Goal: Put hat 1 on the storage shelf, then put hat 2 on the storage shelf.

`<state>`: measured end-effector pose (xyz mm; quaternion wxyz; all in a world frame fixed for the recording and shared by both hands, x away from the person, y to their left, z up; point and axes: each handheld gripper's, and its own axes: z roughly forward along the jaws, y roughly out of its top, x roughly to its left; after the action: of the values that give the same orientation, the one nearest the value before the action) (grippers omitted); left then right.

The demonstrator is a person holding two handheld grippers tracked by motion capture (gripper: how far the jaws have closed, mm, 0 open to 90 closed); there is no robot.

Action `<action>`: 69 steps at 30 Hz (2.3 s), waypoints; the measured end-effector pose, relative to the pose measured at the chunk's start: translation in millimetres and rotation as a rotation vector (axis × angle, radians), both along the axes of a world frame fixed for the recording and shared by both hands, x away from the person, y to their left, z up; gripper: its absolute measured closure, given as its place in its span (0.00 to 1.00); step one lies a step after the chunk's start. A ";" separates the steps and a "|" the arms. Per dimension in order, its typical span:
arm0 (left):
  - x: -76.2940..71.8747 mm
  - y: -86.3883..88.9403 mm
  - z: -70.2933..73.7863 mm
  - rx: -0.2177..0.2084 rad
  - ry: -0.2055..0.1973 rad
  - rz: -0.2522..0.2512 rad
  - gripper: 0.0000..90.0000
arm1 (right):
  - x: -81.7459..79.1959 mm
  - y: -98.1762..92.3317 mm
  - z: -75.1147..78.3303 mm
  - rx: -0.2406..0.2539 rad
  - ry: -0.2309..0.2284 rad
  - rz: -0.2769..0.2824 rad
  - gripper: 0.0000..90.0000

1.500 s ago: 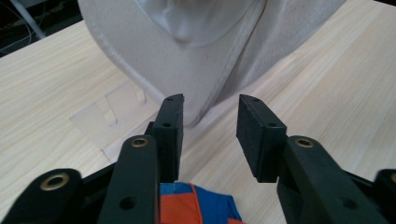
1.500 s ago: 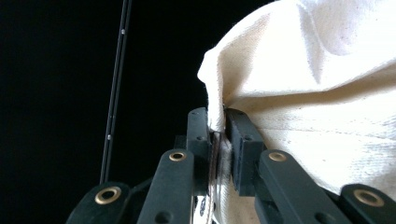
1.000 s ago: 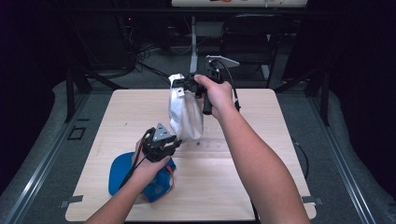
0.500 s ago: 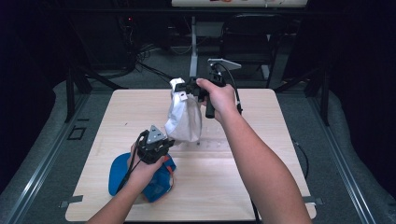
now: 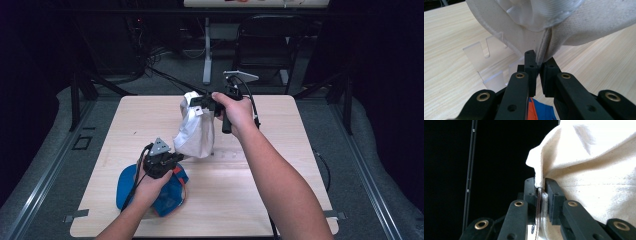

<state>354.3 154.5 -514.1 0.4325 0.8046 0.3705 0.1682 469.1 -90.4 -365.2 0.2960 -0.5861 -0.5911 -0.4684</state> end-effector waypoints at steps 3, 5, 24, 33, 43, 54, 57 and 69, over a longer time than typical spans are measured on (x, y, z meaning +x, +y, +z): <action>0.6 2.5 -11.2 0.007 0.028 0.000 0.95 | -1.5 -0.2 -8.0 -0.039 0.008 0.012 0.89; 0.7 4.1 -13.0 -0.015 0.031 0.012 0.95 | -2.2 -0.4 -12.2 -0.044 0.017 0.015 0.89; -32.9 44.6 10.5 -0.017 0.004 0.041 0.58 | -17.4 -33.1 -10.7 -0.071 -0.094 -0.019 0.66; -53.4 103.0 -4.4 0.031 0.015 0.178 0.50 | -54.1 -56.2 -16.9 -0.122 -0.218 -0.003 0.63; -59.4 151.8 -15.9 -0.002 0.052 0.309 0.47 | -94.6 -67.5 -49.7 -0.263 -0.318 0.011 0.60; -64.8 170.6 -39.8 -0.030 0.124 0.383 0.48 | -142.7 -68.4 -95.2 -0.363 -0.374 -0.009 0.59; -64.1 172.3 -42.8 -0.033 0.135 0.398 0.44 | -148.1 -69.8 -102.0 -0.371 -0.389 -0.013 0.58; -51.7 165.6 -65.8 0.015 0.191 0.377 0.39 | -172.6 -89.9 -160.3 -0.332 -0.367 -0.094 0.56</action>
<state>302.6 320.1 -579.8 0.3505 0.7365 0.5525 0.1718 296.5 -180.2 -525.5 0.0612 -0.5588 -0.6757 -0.4769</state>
